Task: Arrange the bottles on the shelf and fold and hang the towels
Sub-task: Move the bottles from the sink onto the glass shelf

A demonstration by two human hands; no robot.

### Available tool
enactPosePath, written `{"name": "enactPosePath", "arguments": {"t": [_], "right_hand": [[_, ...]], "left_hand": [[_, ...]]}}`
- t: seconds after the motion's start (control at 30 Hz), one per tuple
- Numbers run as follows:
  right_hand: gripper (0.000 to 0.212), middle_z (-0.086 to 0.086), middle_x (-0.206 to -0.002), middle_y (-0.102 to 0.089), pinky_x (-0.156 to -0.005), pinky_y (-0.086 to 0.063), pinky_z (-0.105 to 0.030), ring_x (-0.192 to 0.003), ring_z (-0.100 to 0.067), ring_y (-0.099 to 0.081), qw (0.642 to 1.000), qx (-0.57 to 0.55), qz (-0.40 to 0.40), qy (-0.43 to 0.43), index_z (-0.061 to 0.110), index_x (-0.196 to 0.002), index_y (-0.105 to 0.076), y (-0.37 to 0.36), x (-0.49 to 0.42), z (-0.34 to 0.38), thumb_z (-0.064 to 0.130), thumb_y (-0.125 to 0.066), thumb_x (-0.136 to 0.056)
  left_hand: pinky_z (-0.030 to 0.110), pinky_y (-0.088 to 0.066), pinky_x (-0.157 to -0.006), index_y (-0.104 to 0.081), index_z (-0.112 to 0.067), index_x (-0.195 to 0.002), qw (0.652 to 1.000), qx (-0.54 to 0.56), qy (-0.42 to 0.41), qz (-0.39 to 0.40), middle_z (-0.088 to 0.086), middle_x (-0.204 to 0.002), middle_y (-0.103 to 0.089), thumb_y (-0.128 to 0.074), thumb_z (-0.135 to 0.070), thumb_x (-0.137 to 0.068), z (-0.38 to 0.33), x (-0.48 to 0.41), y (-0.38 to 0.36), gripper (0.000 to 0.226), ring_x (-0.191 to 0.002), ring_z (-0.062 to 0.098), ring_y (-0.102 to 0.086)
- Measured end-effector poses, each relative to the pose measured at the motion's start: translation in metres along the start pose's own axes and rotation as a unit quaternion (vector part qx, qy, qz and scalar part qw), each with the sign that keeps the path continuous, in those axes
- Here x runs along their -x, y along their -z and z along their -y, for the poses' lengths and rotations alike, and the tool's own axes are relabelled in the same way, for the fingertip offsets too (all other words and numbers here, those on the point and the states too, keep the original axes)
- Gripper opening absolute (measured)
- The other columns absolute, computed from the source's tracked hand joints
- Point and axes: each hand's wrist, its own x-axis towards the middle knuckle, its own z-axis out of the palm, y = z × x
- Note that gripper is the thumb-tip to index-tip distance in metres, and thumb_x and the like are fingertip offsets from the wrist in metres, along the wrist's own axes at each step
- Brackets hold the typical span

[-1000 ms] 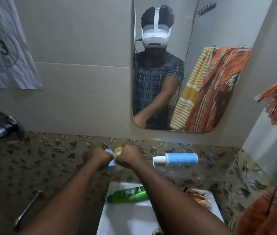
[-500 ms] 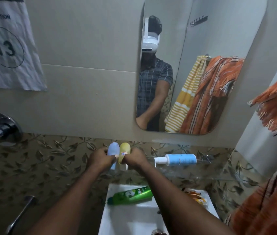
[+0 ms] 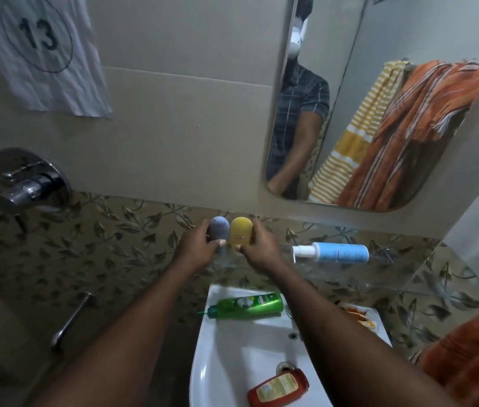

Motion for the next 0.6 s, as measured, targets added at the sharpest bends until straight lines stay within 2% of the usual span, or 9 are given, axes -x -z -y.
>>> {"name": "enactPosePath", "arguments": {"t": [0.17, 0.37, 0.6], "right_hand": [[0.057, 0.002, -0.111, -0.066, -0.089, -0.057, -0.043, -0.100, -0.023, -0.066, 0.999, -0.036, 0.000, 0.006, 0.025, -0.130, -0.061, -0.001, 0.003, -0.005, 0.009, -0.084, -0.080], [0.046, 0.002, -0.108, -0.069, -0.088, -0.057, -0.045, -0.098, -0.021, -0.067, 0.999, -0.037, -0.011, -0.003, 0.021, -0.125, -0.063, -0.009, 0.011, -0.007, 0.017, -0.082, -0.084], [0.042, -0.003, -0.112, -0.072, -0.088, -0.057, -0.050, -0.099, -0.024, -0.068, 1.000, -0.016, -0.019, -0.009, 0.020, -0.123, -0.062, -0.008, 0.008, -0.006, 0.022, -0.081, -0.086]], "left_hand": [[0.038, -0.054, -0.089, -0.058, -0.020, -0.126, 1.000, -0.019, 0.001, 0.016, 0.008, -0.124, -0.070, -0.074, -0.024, -0.093, 0.003, -0.002, 0.000, 0.037, -0.109, 0.027, -0.066], [0.040, -0.053, -0.095, -0.054, -0.017, -0.135, 0.999, -0.020, -0.006, 0.030, 0.010, -0.129, -0.068, -0.073, -0.022, -0.094, 0.010, -0.002, 0.005, 0.045, -0.115, 0.030, -0.065], [0.035, -0.050, -0.092, -0.053, -0.015, -0.138, 0.999, -0.017, -0.012, 0.038, 0.012, -0.132, -0.067, -0.072, -0.021, -0.095, 0.008, -0.006, 0.009, 0.048, -0.118, 0.031, -0.065]]}}
